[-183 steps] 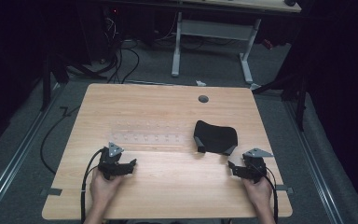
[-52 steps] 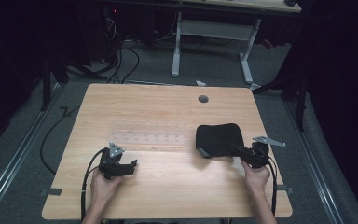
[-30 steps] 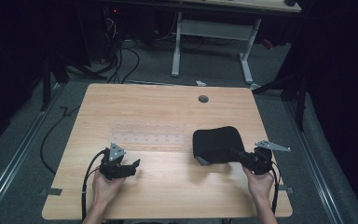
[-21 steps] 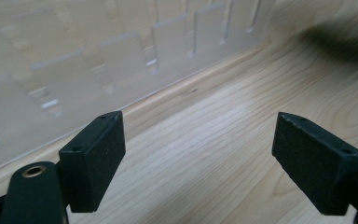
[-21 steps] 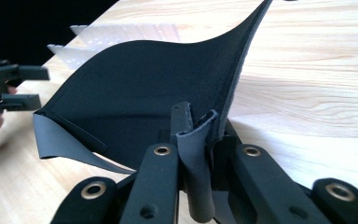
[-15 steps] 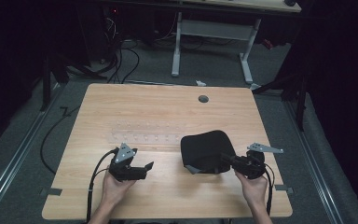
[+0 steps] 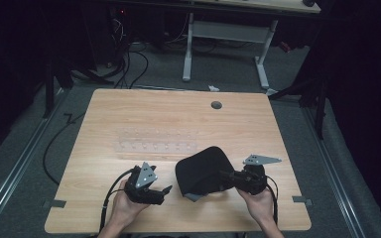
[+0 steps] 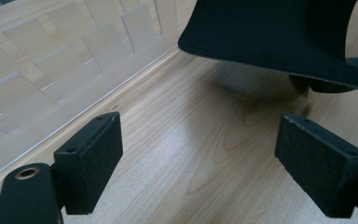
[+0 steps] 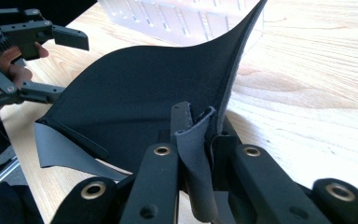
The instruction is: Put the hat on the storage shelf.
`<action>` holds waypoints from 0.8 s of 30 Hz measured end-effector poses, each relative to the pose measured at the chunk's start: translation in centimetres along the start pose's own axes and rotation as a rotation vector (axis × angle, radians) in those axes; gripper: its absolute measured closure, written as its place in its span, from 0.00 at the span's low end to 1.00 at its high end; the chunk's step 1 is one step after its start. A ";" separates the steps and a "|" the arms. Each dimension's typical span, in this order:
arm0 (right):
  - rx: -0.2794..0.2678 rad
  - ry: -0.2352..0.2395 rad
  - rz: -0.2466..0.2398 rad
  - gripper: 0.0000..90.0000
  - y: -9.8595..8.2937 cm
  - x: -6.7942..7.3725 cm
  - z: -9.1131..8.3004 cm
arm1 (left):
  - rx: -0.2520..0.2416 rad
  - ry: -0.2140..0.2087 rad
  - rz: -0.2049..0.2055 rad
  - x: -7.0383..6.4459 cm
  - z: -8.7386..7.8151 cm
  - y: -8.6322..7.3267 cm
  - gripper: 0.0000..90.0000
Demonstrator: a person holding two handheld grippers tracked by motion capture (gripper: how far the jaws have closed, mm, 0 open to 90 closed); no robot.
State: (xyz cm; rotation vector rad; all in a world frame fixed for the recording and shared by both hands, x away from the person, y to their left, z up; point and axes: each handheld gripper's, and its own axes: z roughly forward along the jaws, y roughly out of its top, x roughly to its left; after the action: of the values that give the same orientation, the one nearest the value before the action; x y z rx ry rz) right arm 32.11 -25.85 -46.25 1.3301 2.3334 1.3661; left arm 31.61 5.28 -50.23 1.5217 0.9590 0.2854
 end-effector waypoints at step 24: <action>0.043 0.037 0.014 0.93 1.3 1.3 1.2 | 0.010 -0.088 0.081 -2.3 0.7 -0.3 0.23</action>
State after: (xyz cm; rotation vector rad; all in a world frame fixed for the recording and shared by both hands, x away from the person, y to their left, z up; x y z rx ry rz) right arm 32.77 -23.81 -45.56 1.3461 2.3953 1.3632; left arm 30.50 3.13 -49.83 1.5714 0.8321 0.2700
